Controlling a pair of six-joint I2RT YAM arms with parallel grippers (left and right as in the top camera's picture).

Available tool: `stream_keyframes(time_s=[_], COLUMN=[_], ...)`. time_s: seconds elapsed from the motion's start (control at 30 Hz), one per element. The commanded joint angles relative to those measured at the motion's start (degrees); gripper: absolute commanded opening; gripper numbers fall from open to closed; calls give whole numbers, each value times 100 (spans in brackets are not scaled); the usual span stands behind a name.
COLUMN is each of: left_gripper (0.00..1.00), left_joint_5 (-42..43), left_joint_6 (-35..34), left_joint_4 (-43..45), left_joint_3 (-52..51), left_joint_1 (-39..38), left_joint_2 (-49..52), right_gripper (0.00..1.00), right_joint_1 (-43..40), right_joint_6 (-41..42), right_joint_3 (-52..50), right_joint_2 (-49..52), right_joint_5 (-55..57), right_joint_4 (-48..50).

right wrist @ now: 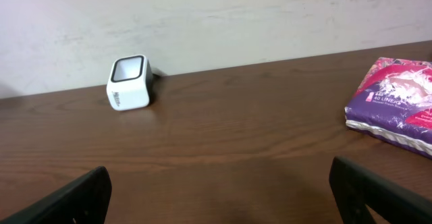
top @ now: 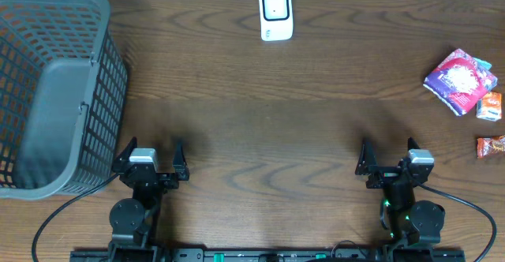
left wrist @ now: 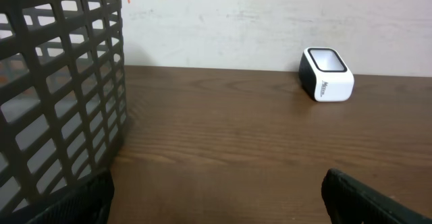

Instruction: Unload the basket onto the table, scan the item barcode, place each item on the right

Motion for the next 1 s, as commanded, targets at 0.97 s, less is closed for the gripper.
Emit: stream_keyframes(time_s=[0.97], left_gripper=[98], left_joint_5=[-120], left_joint_6=[17], left_joint_4=[-284], left_joint_3=[-57], left_joint_1=[35], left_joint_2=[-35], right_gripper=[99], right_joint_1=[-22], right_joint_6=[-640], right_joint_3=[-7], right_joint_2=[-44], right_joint_5=[37], right_joint_4=[-42])
